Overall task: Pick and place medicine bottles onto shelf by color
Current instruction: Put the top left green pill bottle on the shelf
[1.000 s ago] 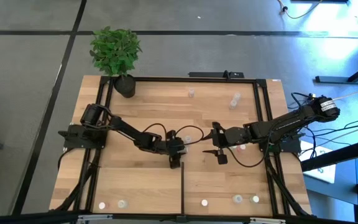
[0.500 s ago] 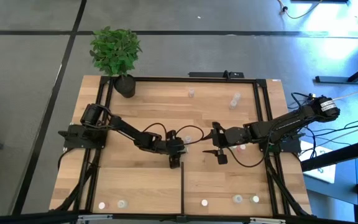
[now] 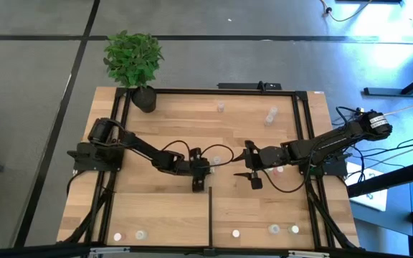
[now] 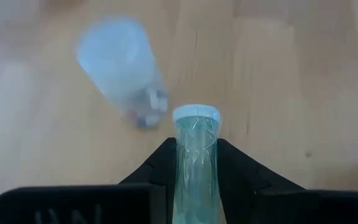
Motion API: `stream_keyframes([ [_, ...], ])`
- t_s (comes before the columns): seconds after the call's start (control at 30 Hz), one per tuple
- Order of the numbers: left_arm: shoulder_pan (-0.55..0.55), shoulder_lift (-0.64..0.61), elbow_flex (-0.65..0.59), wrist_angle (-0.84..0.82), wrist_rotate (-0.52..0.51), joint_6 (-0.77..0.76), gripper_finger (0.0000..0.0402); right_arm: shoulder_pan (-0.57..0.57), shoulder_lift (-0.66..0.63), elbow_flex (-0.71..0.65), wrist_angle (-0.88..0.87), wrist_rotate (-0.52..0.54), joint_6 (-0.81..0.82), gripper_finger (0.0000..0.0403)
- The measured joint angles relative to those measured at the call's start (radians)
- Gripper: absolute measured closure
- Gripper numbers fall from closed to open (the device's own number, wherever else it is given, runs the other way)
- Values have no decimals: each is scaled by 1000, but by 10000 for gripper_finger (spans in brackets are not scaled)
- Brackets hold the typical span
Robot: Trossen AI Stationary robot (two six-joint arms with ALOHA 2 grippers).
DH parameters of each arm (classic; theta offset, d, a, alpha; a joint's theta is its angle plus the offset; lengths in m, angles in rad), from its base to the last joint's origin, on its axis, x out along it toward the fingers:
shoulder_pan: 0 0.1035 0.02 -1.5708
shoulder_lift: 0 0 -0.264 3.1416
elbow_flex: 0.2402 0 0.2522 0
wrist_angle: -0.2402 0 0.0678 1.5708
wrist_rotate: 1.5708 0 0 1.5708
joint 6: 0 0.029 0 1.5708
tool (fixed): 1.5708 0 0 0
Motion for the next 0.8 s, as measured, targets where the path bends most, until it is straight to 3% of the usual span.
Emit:
stream_keyframes([
  [0.4,-2,-171,5,-149,-119,16,326,0,0,0,-1,0,0,146],
  [0.67,-26,-279,6,-186,-134,15,326,0,0,0,14,0,-3,146],
  [0.8,-50,-335,7,-228,-201,-11,326,0,0,0,13,0,-4,146],
])
